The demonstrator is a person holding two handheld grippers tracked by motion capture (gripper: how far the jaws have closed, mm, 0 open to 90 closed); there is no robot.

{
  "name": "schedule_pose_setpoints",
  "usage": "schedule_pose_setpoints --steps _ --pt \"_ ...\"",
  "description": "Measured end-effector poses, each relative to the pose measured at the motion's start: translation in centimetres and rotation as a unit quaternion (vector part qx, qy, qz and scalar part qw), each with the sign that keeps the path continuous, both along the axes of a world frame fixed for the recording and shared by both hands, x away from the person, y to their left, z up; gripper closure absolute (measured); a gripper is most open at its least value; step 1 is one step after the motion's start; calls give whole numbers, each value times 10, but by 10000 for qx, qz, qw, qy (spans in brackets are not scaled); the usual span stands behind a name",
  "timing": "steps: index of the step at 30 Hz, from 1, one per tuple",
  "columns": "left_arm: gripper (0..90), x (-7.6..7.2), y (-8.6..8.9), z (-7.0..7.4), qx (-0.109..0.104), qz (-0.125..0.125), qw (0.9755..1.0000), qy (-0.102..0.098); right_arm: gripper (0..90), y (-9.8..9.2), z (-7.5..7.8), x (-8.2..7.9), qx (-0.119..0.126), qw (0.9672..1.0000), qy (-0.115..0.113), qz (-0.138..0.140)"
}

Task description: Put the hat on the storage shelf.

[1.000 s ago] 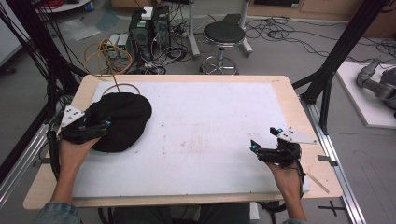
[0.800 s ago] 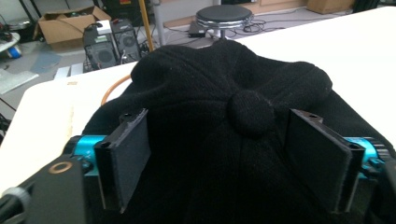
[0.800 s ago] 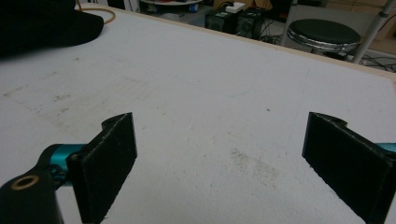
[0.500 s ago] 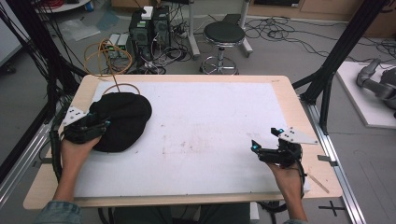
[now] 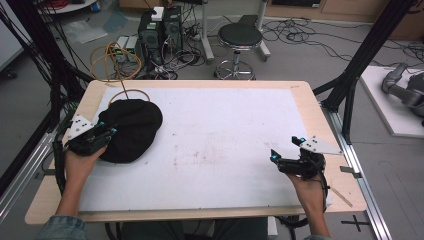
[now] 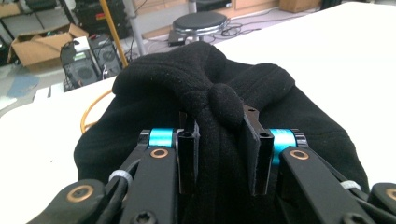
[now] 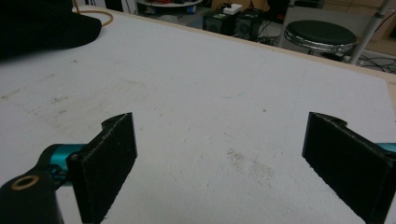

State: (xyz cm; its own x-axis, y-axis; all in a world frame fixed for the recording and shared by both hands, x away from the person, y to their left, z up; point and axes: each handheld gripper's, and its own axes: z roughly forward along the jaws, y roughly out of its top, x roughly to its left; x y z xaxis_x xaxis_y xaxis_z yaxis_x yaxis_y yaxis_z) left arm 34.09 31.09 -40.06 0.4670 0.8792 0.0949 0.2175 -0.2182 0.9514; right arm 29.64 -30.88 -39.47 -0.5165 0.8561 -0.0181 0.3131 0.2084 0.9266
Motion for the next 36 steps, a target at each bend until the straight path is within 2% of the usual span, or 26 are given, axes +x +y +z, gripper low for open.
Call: schedule_pose_setpoints --steps 3,6,13,17,21,25,33,36 --pt "729 -3 -1 4 -31 -155 9998 -130 97 -1 1 0 -3 10000 -37 -2" --pt "733 -5 -5 11 128 -333 9991 -230 97 -2 1 0 15 10000 -47 -6" --pt "734 -10 -10 30 286 -749 9960 -389 97 -7 3 -1 89 9999 -55 -58" --pt "736 -9 -16 44 284 -974 9939 -444 97 -6 3 0 70 10000 -44 -54" --pt "737 -7 -21 56 394 -1206 9909 -442 97 -5 3 1 46 10000 -65 -48" --pt "738 -5 -25 68 431 -1517 9863 -475 97 -6 3 0 63 9999 -51 -69" --pt "739 0 -29 92 303 -1862 9803 -582 97 -7 2 0 78 9999 -20 -92" --pt "739 2 -30 102 252 -1923 9791 -618 97 -7 3 0 71 9999 -44 -75"
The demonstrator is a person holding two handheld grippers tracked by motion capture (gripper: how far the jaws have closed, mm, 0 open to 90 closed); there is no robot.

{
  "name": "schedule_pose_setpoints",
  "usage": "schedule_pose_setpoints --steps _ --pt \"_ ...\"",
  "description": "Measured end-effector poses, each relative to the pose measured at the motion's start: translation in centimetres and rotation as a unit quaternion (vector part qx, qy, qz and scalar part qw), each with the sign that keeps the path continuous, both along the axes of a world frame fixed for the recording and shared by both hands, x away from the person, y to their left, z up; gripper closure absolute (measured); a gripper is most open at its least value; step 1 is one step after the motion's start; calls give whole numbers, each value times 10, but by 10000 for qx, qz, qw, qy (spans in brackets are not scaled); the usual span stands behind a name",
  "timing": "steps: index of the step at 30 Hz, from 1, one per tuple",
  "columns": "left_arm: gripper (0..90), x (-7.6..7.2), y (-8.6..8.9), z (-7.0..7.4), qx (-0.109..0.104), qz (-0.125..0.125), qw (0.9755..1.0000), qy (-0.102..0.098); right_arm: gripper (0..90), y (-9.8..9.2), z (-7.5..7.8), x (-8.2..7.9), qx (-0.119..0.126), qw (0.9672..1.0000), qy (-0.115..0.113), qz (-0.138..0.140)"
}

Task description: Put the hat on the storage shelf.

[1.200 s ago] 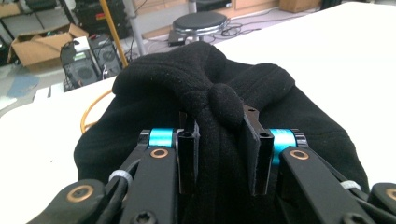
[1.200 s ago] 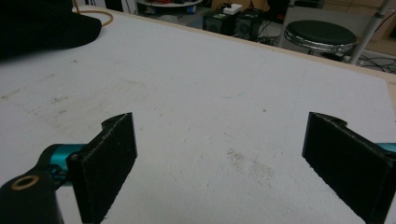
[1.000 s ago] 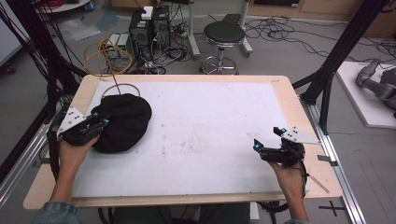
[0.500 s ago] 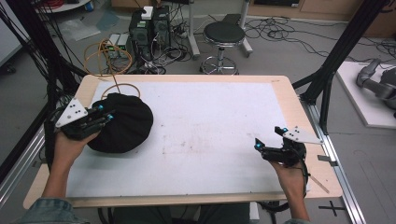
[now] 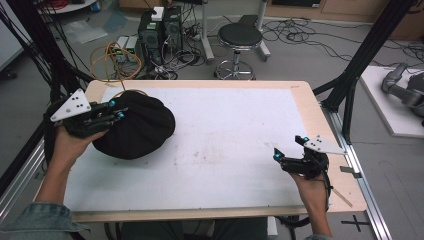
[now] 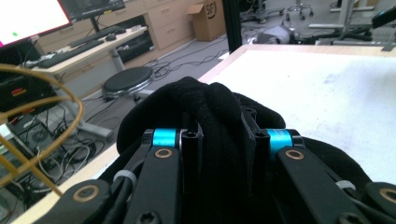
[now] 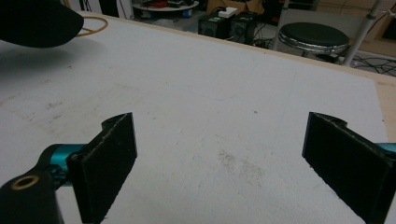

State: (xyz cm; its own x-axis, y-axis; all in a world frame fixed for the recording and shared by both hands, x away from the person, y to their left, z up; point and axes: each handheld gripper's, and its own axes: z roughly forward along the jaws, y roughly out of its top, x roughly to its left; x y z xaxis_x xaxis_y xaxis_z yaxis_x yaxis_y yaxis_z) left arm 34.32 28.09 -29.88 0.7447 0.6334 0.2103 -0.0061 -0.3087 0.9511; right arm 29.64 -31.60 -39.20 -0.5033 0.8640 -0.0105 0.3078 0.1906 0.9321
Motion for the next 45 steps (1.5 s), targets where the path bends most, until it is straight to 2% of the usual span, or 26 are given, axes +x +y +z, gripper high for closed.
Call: schedule_pose_setpoints --steps 6,12,15,21,30,45 --pt "739 3 -3 19 -14 -188 9998 -90 97 0 0 0 16 10000 21 -20" --pt "739 7 -8 39 125 -325 9992 -187 97 -1 0 0 9 10000 6 -31" --pt "739 8 -12 49 204 -308 9990 -270 97 -2 0 -1 15 10000 3 -43" --pt "738 13 -14 66 125 -325 9986 -390 97 -4 0 -1 10 10000 5 -61" --pt "738 20 -19 95 117 -430 9974 -569 97 -6 -2 -1 10 10000 2 -66" --pt "738 34 -4 135 3 -228 9957 -896 97 -10 -2 -4 23 9999 50 -139"
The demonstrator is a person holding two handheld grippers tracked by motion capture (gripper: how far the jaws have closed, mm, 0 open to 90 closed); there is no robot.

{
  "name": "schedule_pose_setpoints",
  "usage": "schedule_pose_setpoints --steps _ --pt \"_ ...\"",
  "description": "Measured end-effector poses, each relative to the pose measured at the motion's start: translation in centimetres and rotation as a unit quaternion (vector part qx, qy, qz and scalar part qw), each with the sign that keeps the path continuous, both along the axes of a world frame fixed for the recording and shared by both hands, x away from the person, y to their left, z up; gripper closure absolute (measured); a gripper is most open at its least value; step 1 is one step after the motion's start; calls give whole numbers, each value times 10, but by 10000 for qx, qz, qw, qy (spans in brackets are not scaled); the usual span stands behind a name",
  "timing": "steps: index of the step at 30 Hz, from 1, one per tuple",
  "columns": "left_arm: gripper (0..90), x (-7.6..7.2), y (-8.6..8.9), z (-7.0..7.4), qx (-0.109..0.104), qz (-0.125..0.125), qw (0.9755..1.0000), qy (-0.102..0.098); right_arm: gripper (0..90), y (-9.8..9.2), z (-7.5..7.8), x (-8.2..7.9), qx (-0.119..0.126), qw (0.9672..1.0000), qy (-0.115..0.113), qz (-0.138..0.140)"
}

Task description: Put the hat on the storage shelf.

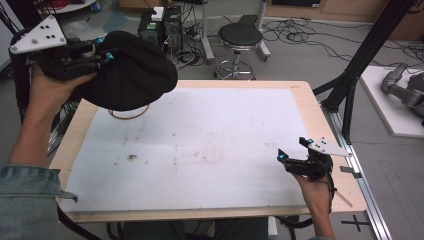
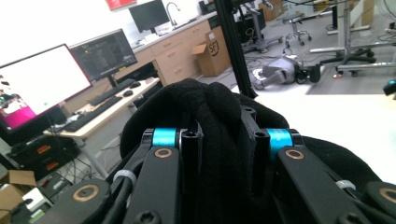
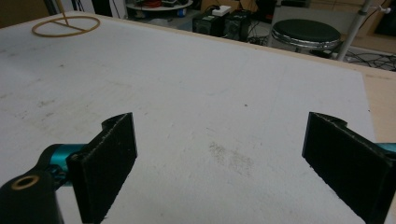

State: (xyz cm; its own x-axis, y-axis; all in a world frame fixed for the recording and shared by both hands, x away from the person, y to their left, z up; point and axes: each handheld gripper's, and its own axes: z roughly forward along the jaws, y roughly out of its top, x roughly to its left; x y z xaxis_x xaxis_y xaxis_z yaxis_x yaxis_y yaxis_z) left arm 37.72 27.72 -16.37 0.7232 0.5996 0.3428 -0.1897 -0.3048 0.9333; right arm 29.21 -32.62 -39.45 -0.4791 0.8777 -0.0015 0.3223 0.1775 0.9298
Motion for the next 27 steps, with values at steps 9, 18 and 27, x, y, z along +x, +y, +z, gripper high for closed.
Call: schedule_pose_setpoints --steps 9,18,27 --pt "736 12 11 15 10 318 9992 -243 97 -2 -2 -1 -33 10000 24 -30" --pt "736 35 27 11 53 829 9960 -315 97 -6 -2 -4 -9 9999 48 -95" --pt "736 57 44 -7 -15 1217 9924 -184 98 -8 -4 -6 -23 9999 82 -114"
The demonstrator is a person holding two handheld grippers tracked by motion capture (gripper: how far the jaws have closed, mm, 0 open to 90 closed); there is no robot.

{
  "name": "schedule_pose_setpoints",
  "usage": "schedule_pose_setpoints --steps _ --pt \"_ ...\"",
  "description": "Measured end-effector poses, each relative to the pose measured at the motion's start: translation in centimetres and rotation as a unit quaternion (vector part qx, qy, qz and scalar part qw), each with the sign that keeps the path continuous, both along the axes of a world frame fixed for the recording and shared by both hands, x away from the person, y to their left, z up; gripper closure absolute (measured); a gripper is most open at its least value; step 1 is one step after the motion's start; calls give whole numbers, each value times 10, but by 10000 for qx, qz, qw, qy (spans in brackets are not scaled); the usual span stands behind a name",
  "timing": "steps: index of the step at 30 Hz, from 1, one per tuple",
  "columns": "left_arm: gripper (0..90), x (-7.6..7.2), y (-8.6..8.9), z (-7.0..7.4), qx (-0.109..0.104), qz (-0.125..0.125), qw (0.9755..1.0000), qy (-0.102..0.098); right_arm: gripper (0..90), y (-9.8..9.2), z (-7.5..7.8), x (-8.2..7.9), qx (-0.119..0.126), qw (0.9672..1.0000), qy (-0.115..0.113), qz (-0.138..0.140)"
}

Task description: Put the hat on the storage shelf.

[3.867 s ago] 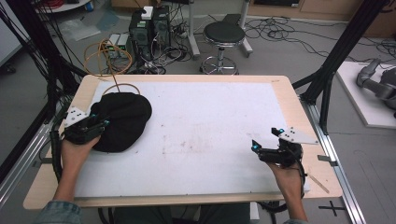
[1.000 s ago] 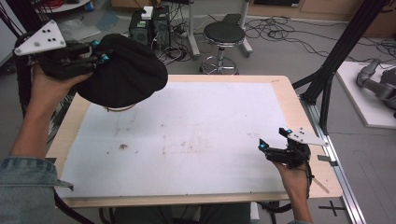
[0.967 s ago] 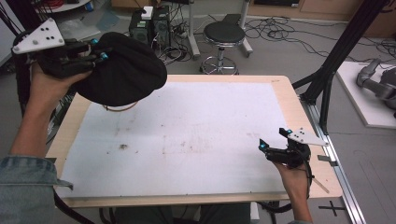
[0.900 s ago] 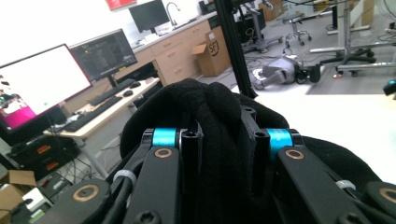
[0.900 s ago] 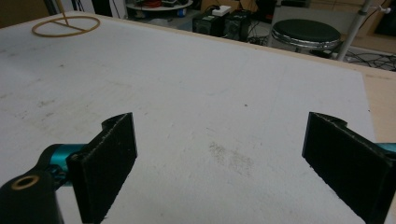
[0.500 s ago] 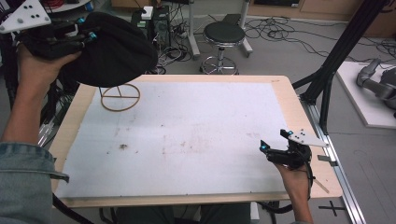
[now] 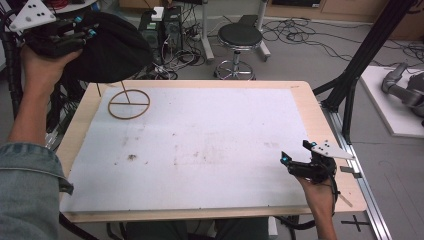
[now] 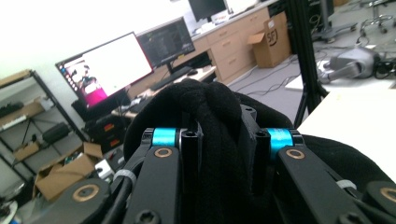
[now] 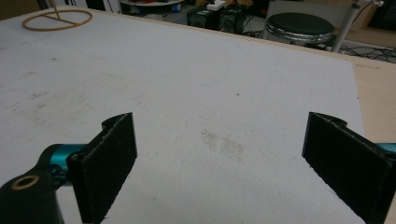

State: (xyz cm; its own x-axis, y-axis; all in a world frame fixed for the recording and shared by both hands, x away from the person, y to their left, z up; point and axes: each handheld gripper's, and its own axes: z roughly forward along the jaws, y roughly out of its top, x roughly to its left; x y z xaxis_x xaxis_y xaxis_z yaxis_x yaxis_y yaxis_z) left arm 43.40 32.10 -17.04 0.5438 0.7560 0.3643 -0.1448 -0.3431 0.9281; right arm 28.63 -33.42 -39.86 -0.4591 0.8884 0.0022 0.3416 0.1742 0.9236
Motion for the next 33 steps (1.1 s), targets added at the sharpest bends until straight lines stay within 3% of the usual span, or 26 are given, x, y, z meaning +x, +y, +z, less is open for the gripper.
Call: schedule_pose_setpoints --steps 7,11,20,25,33 --pt "732 13 8 -22 -165 274 9991 267 97 0 0 0 -2 10000 0 3" --pt "729 19 11 -36 -117 487 9979 410 98 0 0 0 -24 10000 -7 11" --pt "722 33 19 -69 -230 862 9931 767 98 1 0 0 -19 10000 5 24" --pt "712 40 18 -83 -293 944 9912 883 98 2 -1 0 -20 10000 32 26" --pt "671 45 16 -93 -362 950 9900 977 98 2 0 0 -24 10000 7 35"
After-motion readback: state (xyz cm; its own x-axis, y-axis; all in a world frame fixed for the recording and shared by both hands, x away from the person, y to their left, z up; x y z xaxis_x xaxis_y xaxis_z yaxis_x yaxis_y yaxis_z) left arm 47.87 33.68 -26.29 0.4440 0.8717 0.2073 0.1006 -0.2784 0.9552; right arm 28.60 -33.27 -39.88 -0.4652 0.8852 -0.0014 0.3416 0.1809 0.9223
